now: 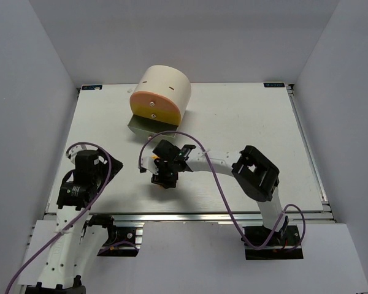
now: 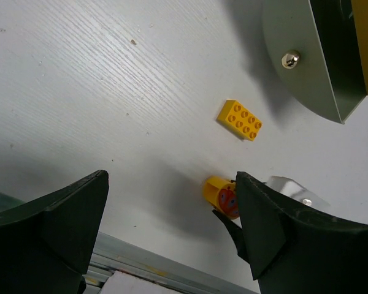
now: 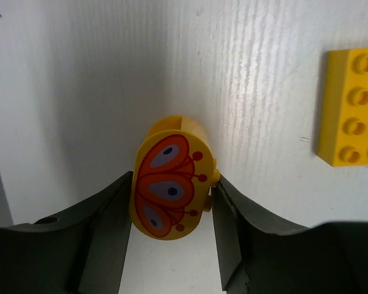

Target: Sort the legos into containers by color

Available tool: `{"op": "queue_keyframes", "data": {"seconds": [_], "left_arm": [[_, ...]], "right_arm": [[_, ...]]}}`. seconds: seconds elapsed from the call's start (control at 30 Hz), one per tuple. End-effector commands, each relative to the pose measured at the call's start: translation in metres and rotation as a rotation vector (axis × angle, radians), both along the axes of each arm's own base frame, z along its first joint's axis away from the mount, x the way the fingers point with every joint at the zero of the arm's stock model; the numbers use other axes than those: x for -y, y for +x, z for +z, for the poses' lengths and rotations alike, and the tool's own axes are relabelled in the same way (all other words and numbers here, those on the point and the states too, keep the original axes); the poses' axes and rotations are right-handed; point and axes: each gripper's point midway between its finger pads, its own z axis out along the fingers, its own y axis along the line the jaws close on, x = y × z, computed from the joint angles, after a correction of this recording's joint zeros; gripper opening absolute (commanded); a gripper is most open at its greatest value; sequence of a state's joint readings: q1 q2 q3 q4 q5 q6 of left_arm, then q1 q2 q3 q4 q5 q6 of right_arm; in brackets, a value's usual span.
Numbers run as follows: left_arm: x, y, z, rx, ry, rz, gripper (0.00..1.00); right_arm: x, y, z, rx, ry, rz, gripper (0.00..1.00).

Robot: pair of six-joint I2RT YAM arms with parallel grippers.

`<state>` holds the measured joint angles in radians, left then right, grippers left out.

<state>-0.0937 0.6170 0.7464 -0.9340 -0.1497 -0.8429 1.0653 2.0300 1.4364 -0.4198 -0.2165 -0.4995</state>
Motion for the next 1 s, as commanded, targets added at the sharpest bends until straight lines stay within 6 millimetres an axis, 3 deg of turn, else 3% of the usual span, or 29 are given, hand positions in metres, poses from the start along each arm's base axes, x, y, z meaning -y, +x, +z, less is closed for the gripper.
{"op": "queue_keyframes", "data": {"seconds": [0.0,0.07,0.13,0.17,0.27,0.37,0.4,0.43,0.47,0.5,0.6,0.77,0.87,0.9,0.97], "left_arm": [[-0.001,-0.004,-0.007,-0.009,-0.006,0.011,0.94],[0.003,-0.005,-0.012,-0.014,-0.025,0.002,0.94],[0.006,-0.004,-0.018,-0.015,-0.040,-0.003,0.94],[0.009,-0.002,-0.017,-0.002,-0.054,-0.012,0.94],[0.013,-0.001,-0.021,0.004,-0.066,-0.031,0.94],[0.014,0.002,-0.022,0.007,-0.066,-0.044,0.94],[0.015,0.003,-0.022,0.005,-0.068,-0.048,0.94],[0.016,0.003,-0.022,0.007,-0.068,-0.053,0.94],[0.017,0.004,-0.021,0.011,-0.072,-0.059,0.94],[0.018,0.005,-0.020,0.013,-0.073,-0.065,0.94],[0.019,0.005,-0.020,0.017,-0.077,-0.074,0.94],[0.023,0.003,-0.020,0.027,-0.086,-0.093,0.94],[0.025,0.004,-0.020,0.035,-0.094,-0.101,0.93],[0.026,0.005,-0.019,0.041,-0.099,-0.104,0.94],[0.029,0.008,-0.020,0.052,-0.108,-0.115,0.94]], "right_arm": [[-0.013,0.010,0.075,0.074,0.177,0.010,0.00],[-0.016,0.020,0.113,0.146,0.256,0.011,0.00],[-0.010,0.046,0.136,0.219,0.287,-0.043,0.00],[-0.005,0.069,0.156,0.275,0.311,-0.087,0.00],[0.006,0.114,0.175,0.418,0.310,-0.185,0.00],[0.012,0.150,0.182,0.504,0.298,-0.267,0.00],[0.009,0.159,0.193,0.530,0.313,-0.282,0.00],[0.006,0.167,0.184,0.535,0.290,-0.294,0.00],[0.004,0.179,0.196,0.559,0.307,-0.315,0.00],[0.006,0.184,0.188,0.556,0.288,-0.324,0.00],[-0.001,0.214,0.186,0.599,0.261,-0.368,0.00],[-0.004,0.226,0.178,0.584,0.232,-0.373,0.00],[-0.001,0.222,0.168,0.564,0.211,-0.363,0.12],[0.000,0.220,0.166,0.561,0.206,-0.360,0.26],[0.004,0.217,0.157,0.543,0.190,-0.362,0.38]]}}
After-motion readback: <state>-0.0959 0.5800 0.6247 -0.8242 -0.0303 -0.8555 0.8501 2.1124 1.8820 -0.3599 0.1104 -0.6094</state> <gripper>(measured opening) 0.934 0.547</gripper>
